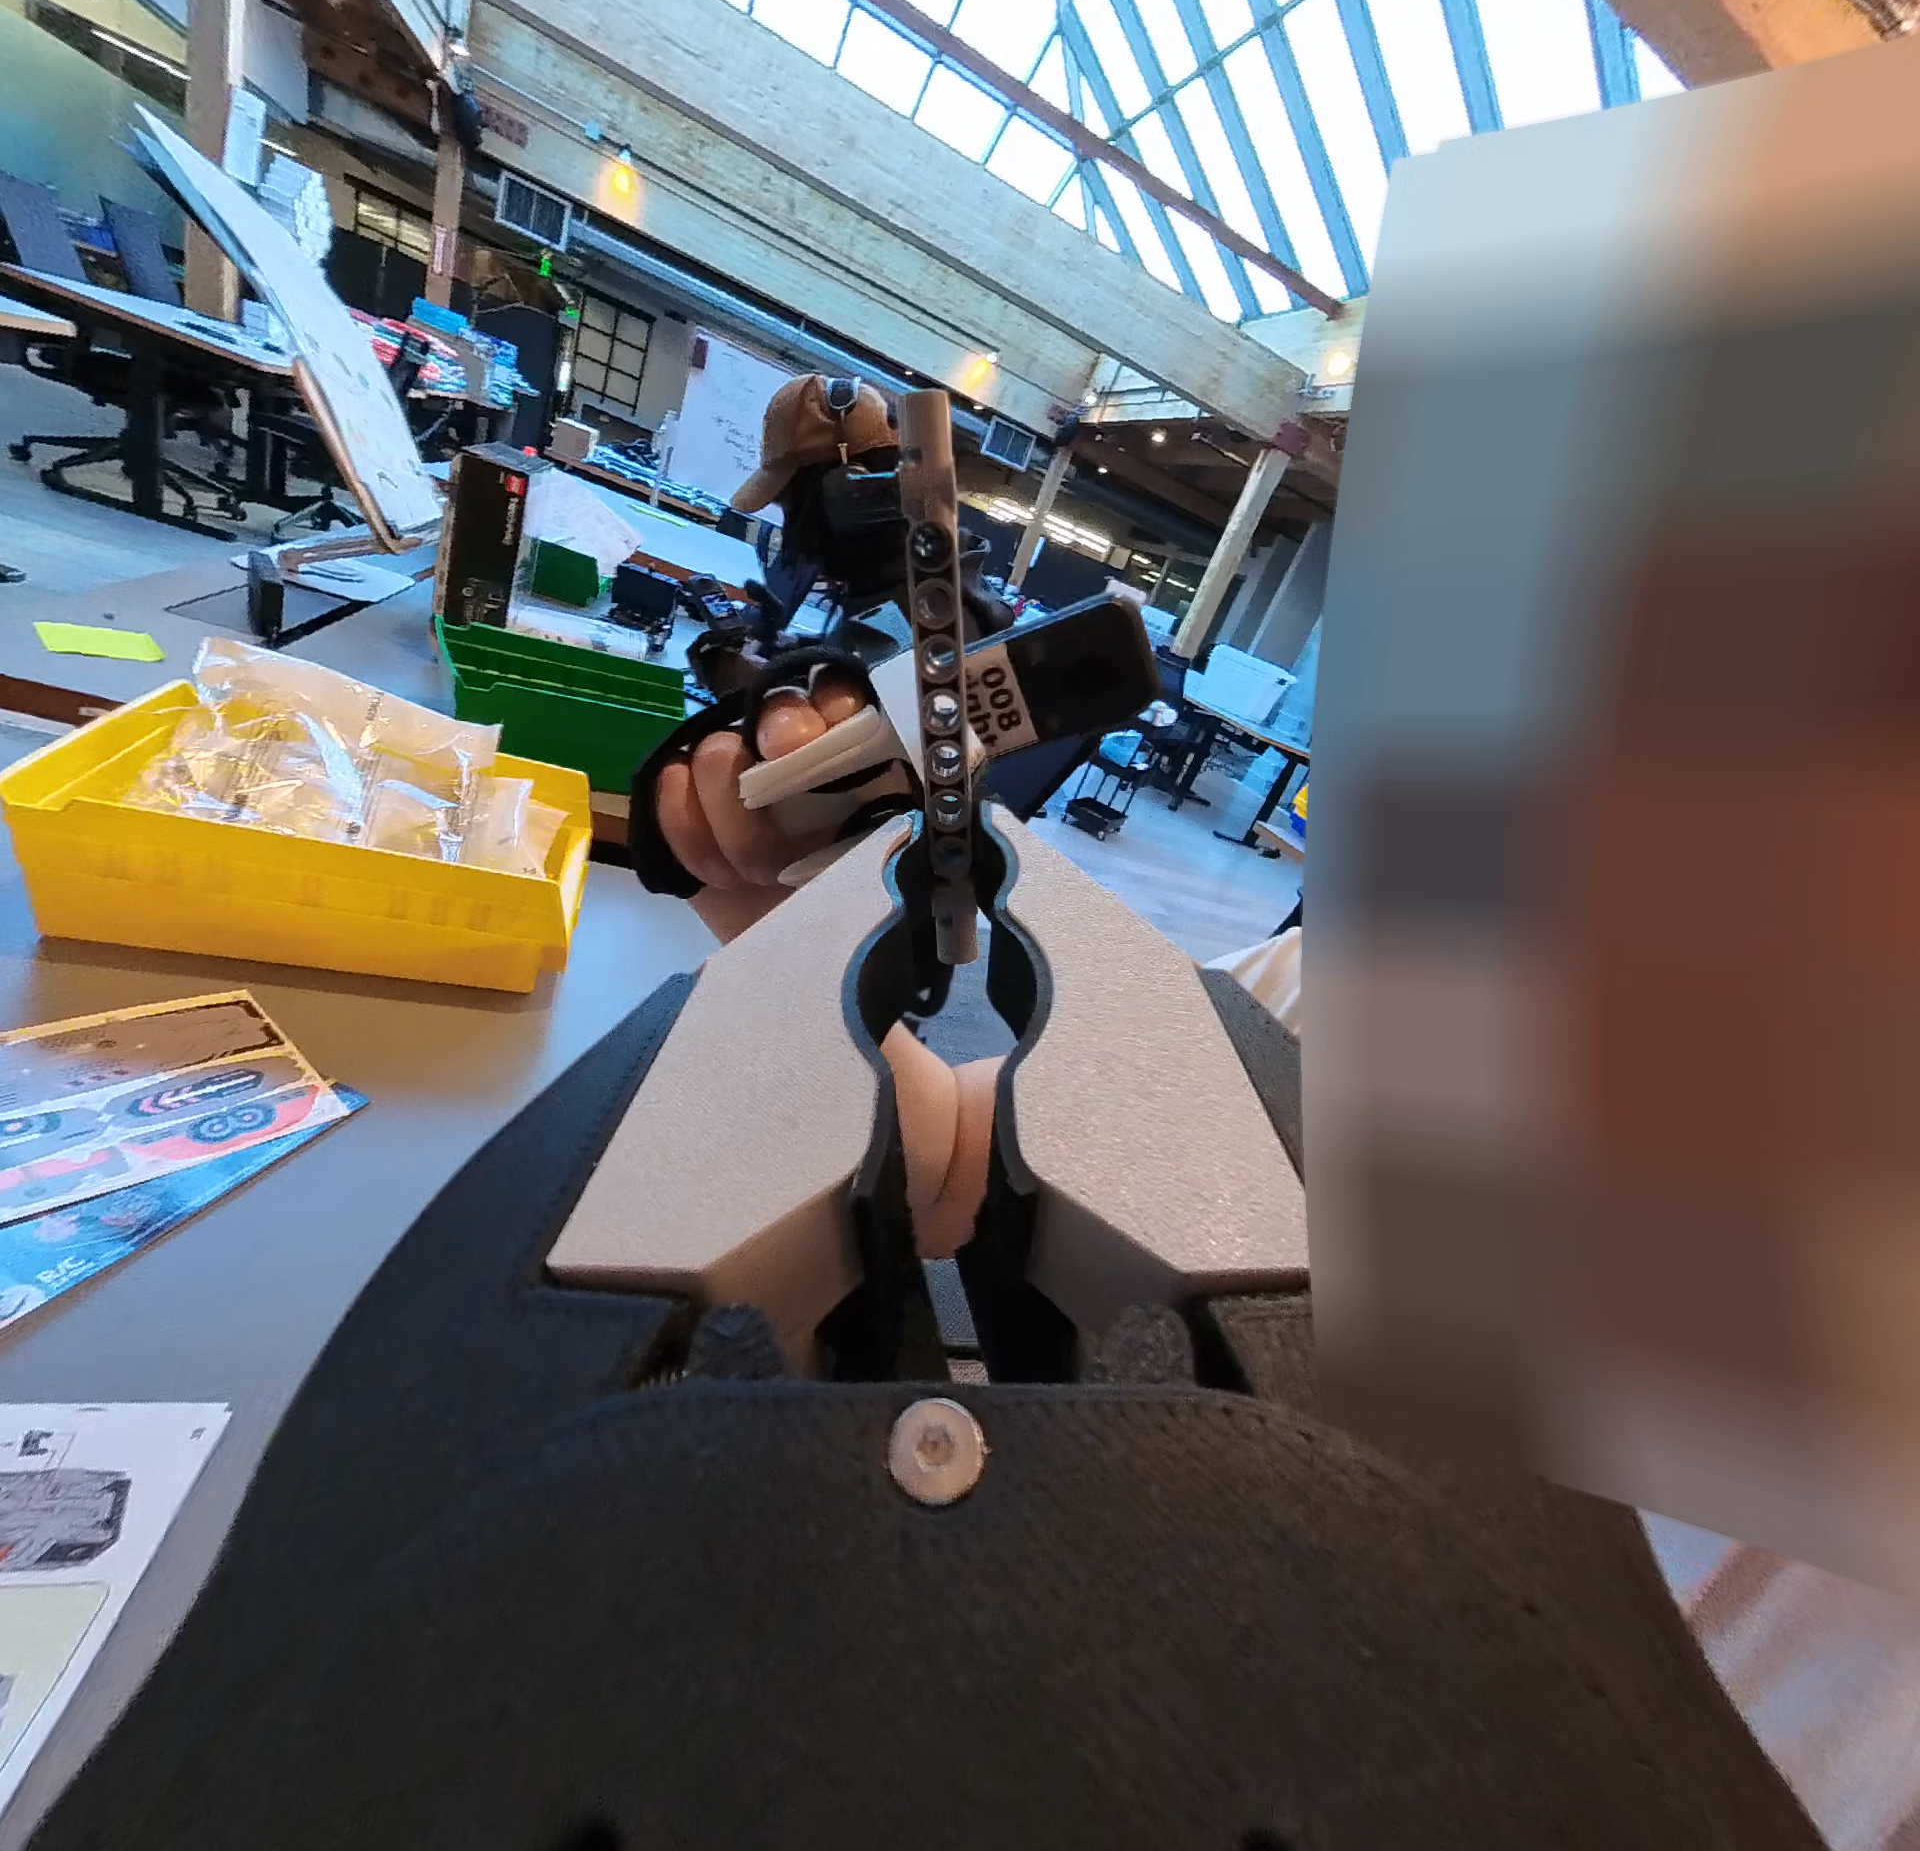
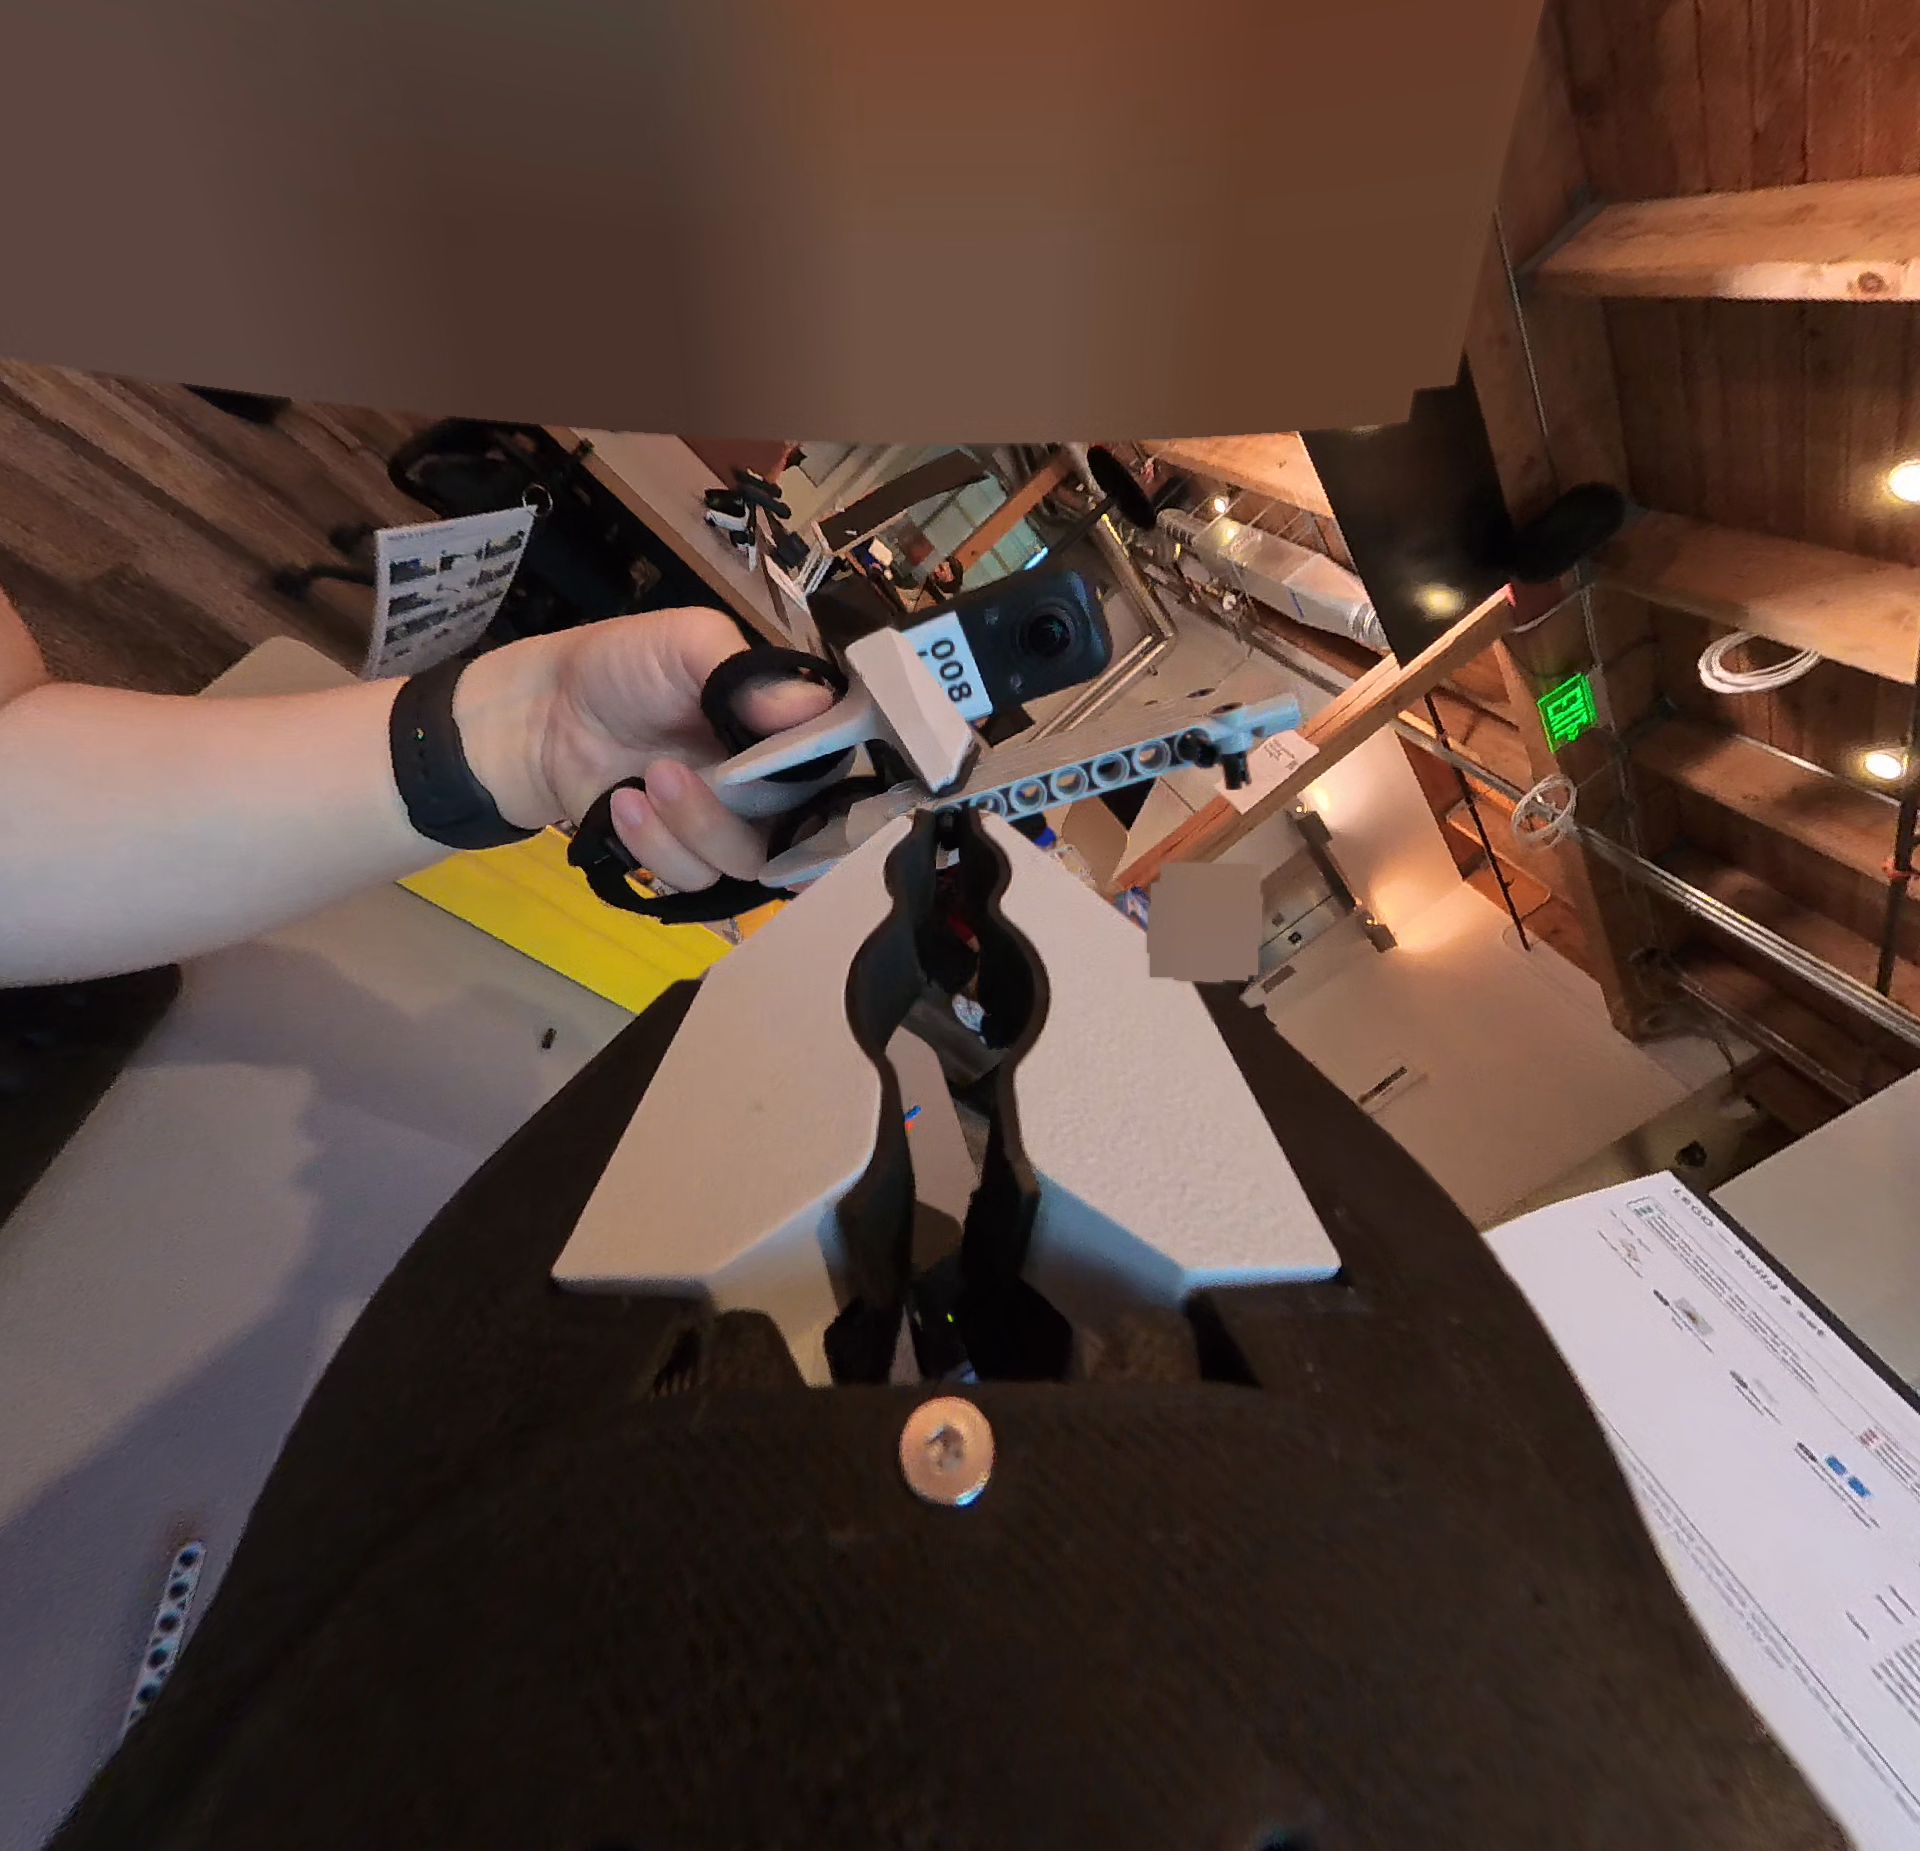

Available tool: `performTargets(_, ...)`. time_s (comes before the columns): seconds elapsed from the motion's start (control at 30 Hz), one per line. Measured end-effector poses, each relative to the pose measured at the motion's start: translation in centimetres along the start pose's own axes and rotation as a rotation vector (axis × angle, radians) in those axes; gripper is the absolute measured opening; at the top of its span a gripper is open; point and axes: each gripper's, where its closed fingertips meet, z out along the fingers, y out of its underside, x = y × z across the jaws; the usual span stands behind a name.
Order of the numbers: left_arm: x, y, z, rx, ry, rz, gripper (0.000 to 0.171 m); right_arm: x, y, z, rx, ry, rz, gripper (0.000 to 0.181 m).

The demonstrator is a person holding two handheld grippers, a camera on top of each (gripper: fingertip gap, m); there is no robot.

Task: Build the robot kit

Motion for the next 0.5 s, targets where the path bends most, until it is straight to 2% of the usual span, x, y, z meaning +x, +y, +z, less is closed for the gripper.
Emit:
performTargets(0.1,-0.5,0.2,0.0,-0.014,-0.031,0.002,0.004,0.0,0.5,-0.1,-0.006,-0.028,0.033,0.004)
performTargets(0.17,-1.6,0.4,-0.3,-0.033,-0.117,0.031,0.004,0.2,1.9,0.0,-0.064,-0.043,0.064,0.004)
performTargets(0.23,-2.3,0.6,-0.3,-0.056,-0.179,0.07,0.005,0.2,2.4,-0.2,-0.057,-0.042,0.036,0.004)
performTargets(0.37,-2.4,0.4,-0.2,-0.052,-0.221,0.102,0.005,0.5,2.4,-0.6,-0.045,-0.042,0.052,0.003)
performTargets(0.5,-2.0,0.2,-0.3,-0.039,-0.2,0.093,0.005,0.3,2.2,-0.6,-0.056,-0.042,0.027,0.007)
